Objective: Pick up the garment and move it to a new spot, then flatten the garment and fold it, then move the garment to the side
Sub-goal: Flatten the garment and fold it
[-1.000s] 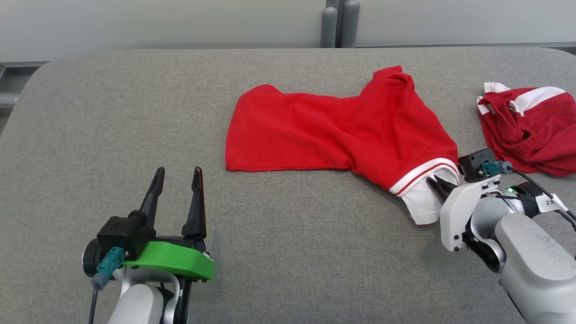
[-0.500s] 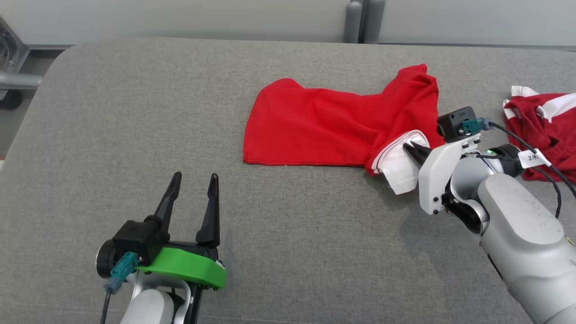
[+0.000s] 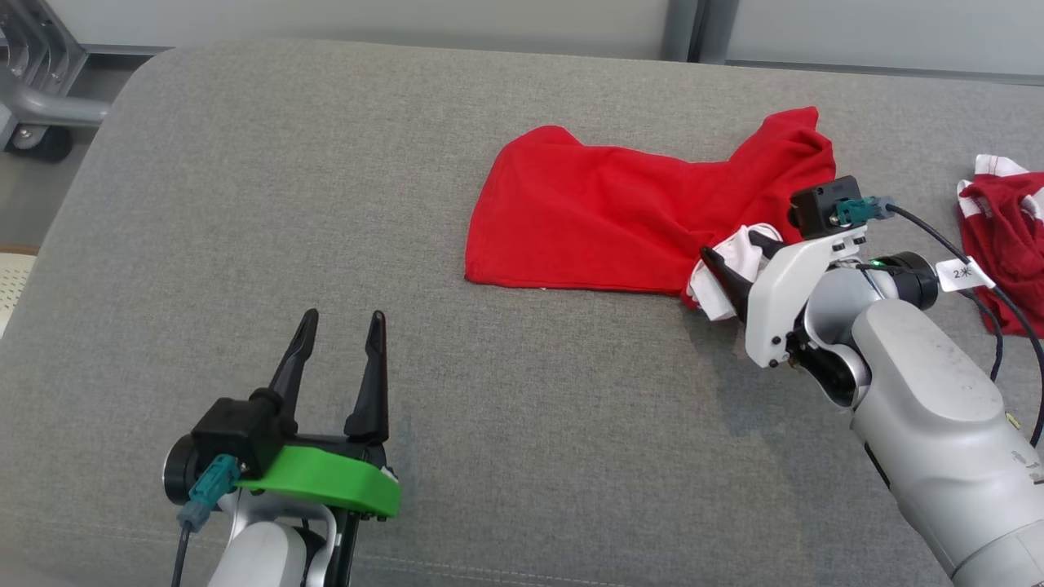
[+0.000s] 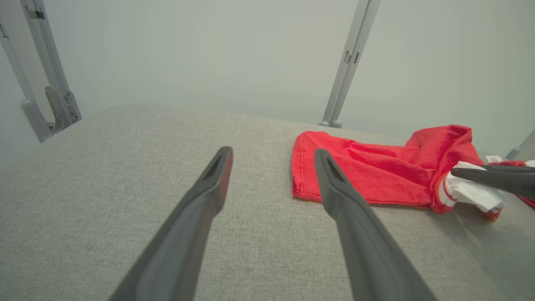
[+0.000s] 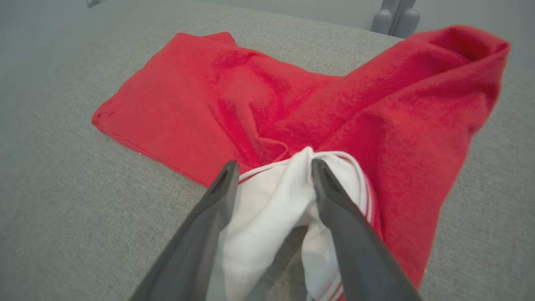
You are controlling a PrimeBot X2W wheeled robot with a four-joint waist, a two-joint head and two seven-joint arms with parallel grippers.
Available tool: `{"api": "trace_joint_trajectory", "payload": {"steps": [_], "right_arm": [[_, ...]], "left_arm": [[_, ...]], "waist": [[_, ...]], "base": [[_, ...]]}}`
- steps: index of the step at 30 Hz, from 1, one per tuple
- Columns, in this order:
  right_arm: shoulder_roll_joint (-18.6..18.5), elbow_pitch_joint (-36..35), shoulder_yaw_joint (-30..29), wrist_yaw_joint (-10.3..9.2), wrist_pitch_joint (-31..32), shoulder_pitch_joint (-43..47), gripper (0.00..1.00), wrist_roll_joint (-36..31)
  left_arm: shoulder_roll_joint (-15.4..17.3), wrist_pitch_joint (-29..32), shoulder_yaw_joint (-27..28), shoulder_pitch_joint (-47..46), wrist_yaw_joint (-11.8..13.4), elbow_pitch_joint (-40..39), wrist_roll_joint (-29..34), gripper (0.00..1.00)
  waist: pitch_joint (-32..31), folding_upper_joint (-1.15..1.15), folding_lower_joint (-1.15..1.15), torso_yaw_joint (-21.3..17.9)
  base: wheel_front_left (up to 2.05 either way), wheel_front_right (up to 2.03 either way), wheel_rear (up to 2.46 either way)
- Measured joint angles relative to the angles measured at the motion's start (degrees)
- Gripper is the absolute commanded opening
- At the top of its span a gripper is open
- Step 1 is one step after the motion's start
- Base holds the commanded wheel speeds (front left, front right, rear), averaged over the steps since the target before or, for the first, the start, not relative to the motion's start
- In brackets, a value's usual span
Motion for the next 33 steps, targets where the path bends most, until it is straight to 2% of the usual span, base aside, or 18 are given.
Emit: {"api": "trace_joint_trajectory", "payload": {"steps": [7,14,17,24,33], "right_arm": [[0.93,-2.56,-5.54,-0.1,-7.93,2.83,1.0,4.16],[-1.37,-4.98,-9.04,-2.05,-13.51,8.28,1.0,5.17],[-1.43,-5.76,-9.21,-2.1,-14.81,11.37,1.0,5.45],[1.15,-7.69,-8.11,-1.43,-17.04,19.01,1.0,7.34],[3.07,-10.27,-4.2,0.0,-17.92,21.13,1.0,7.61]], "left_arm": [[0.05,0.0,1.08,0.24,0.09,-0.12,0.0,1.0],[0.05,0.0,1.25,0.67,0.44,-1.22,0.01,1.0],[0.07,0.0,1.15,0.92,0.52,-1.77,0.23,1.0],[0.08,0.0,0.43,1.03,0.51,-1.87,0.59,1.0],[0.1,0.0,-1.34,1.02,0.48,-1.79,0.59,1.0]], "waist": [[-0.32,0.0,0.0,-1.78],[-0.47,0.0,0.0,-5.05],[-0.32,0.0,0.0,-6.57],[0.36,0.0,0.0,-9.36],[1.22,0.0,0.0,-8.99]], "base": [[0.0,0.0,0.0],[0.0,0.0,0.0],[0.0,0.0,0.0],[0.0,0.0,0.0],[0.0,0.0,0.0]]}}
